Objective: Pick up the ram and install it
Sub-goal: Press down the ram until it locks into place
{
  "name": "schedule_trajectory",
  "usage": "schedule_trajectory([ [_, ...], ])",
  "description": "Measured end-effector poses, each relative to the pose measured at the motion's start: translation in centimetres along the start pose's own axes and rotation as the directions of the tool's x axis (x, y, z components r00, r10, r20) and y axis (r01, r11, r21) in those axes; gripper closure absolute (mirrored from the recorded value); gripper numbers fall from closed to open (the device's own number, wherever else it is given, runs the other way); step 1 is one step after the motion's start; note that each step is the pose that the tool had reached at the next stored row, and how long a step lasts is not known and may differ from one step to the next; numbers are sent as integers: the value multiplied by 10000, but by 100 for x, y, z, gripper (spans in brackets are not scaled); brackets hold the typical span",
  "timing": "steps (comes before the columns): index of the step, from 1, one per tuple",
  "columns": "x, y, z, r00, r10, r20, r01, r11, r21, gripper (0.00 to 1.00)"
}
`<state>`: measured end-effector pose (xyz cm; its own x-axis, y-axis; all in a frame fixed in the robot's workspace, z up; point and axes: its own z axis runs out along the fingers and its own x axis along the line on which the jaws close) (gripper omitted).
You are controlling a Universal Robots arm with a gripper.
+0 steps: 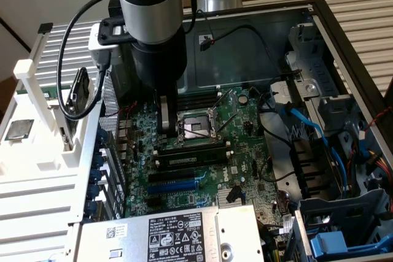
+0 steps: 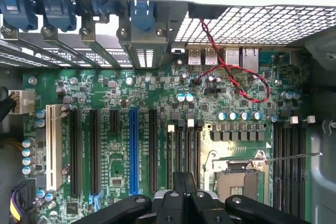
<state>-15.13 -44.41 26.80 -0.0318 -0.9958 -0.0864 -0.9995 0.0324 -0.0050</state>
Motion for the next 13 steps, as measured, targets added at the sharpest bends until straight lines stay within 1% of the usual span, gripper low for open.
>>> schedule_trajectory([
  [3, -1, -1, -3, 9995, 326, 18, -326, 9995, 29, 89],
  [4, -1, -1, -5, 9984, 561, 26, -561, 9984, 47, 89],
  [6, -1, -1, -5, 9968, 793, 37, -793, 9968, 66, 89],
  [7, -1, -1, -5, 9946, 1033, 48, -1034, 9946, 85, 89],
  [8, -1, -1, -5, 9933, 1157, 54, -1158, 9932, 95, 89],
  [9, -1, -1, -5, 9901, 1400, 66, -1401, 9901, 115, 89],
  [10, -1, -1, -5, 9883, 1526, 70, -1527, 9882, 126, 89],
  [11, -1, -1, -5, 9838, 1791, 77, -1792, 9837, 148, 89],
  [13, -1, -1, -5, 9787, 2052, 84, -2053, 9785, 170, 89],
])
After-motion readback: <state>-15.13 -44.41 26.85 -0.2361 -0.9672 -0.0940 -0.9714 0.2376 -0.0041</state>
